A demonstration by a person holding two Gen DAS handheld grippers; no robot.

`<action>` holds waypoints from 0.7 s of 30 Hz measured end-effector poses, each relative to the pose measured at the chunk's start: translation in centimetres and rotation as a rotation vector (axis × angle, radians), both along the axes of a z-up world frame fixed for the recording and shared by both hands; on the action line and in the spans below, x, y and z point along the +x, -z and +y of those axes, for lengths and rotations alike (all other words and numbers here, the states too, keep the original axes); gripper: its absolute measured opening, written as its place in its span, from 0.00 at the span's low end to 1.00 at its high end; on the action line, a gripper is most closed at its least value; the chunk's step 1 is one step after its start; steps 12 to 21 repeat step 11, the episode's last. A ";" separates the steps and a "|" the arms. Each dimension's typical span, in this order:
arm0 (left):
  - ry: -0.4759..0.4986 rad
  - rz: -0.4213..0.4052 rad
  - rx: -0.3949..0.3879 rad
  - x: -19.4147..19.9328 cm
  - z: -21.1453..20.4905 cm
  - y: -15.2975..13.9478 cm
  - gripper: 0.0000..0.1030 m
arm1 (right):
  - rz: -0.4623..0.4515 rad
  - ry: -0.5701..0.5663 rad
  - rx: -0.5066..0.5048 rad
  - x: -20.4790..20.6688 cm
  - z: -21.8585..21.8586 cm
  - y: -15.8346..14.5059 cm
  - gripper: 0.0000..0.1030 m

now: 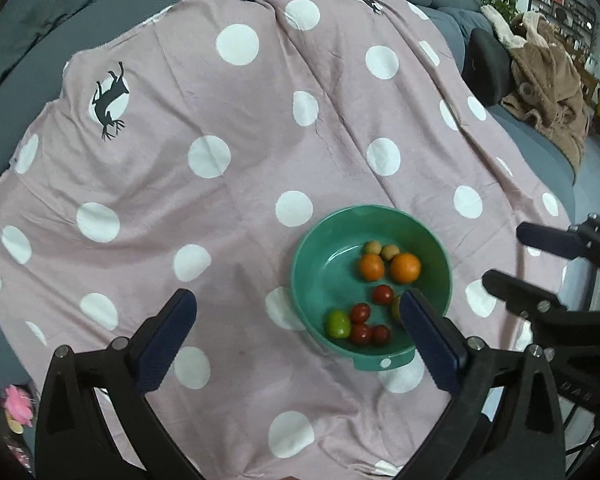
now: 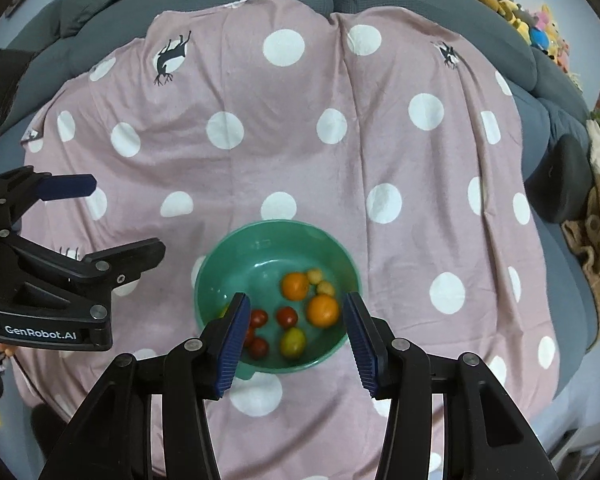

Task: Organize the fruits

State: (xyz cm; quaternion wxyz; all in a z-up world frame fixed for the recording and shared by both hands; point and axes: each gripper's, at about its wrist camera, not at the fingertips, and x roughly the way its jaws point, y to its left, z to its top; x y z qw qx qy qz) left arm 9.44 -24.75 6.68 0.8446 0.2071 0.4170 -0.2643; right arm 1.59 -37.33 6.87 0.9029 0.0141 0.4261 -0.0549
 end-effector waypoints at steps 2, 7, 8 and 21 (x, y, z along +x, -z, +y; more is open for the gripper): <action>0.001 0.000 0.012 -0.1 -0.1 -0.1 0.99 | 0.003 0.002 0.004 -0.1 -0.1 -0.3 0.48; -0.001 -0.012 0.019 -0.5 -0.3 -0.3 0.99 | -0.004 -0.005 0.002 -0.4 -0.3 -1.1 0.47; -0.003 -0.016 0.019 -0.5 -0.4 -0.4 0.99 | -0.007 -0.004 0.002 -0.5 -0.2 -1.3 0.47; -0.002 -0.019 0.021 -0.7 -0.5 -0.5 0.99 | -0.012 -0.010 0.003 -0.5 -0.2 -1.6 0.47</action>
